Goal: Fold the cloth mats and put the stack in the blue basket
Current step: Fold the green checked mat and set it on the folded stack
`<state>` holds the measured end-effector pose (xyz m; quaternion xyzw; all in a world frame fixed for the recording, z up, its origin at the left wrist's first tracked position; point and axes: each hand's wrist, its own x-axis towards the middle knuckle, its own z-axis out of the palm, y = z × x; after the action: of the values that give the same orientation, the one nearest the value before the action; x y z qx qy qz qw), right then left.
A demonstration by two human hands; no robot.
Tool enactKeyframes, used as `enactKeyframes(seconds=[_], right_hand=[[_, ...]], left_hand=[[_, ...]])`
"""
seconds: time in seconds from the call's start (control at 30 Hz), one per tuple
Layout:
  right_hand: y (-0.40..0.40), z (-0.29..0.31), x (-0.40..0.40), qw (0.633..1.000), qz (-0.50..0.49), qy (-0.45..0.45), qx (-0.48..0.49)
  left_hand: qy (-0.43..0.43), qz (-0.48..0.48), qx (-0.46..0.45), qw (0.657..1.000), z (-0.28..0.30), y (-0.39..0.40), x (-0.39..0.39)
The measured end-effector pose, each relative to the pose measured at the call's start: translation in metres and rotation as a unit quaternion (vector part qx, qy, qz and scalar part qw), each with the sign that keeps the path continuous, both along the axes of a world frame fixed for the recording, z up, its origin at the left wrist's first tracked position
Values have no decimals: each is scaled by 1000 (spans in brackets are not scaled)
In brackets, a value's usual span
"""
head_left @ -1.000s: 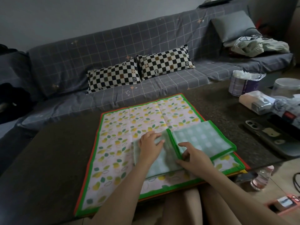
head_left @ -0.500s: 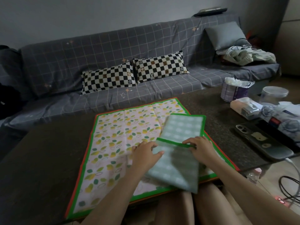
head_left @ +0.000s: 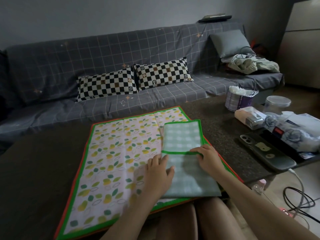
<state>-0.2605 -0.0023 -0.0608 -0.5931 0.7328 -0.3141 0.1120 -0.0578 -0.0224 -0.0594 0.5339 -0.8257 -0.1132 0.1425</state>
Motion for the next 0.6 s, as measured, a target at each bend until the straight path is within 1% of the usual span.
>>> enactKeyframes(seconds=[0.07, 0.17, 0.2, 0.27, 0.3, 0.33, 0.4, 0.47, 0.6], right_hand=[[0, -1, 1, 1000, 1, 17, -4], [0, 2, 2, 999, 3, 50, 5], [-1, 4, 2, 997, 8, 73, 14], [1, 11, 7, 985, 12, 162, 58], [3, 12, 12, 977, 14, 201, 72], [5, 13, 17, 971, 23, 222, 80], [14, 10, 30, 970, 46, 216, 99], [22, 1, 37, 972, 61, 193, 121], [28, -6, 31, 970, 16, 188, 153]], left_hand=[[-25, -22, 10, 999, 3, 1, -2], [-78, -92, 11, 993, 8, -3, -9], [-83, -103, 25, 991, 8, -5, -11], [-87, -103, 52, 990, 6, -6, -15], [-94, -101, 49, 989, 3, -7, -16], [-101, -97, 38, 989, 0, -7, -16], [-105, -89, 30, 990, -4, -8, -16], [-92, -85, 42, 991, -5, -9, -16], [-87, -82, 48, 992, -6, -9, -16]])
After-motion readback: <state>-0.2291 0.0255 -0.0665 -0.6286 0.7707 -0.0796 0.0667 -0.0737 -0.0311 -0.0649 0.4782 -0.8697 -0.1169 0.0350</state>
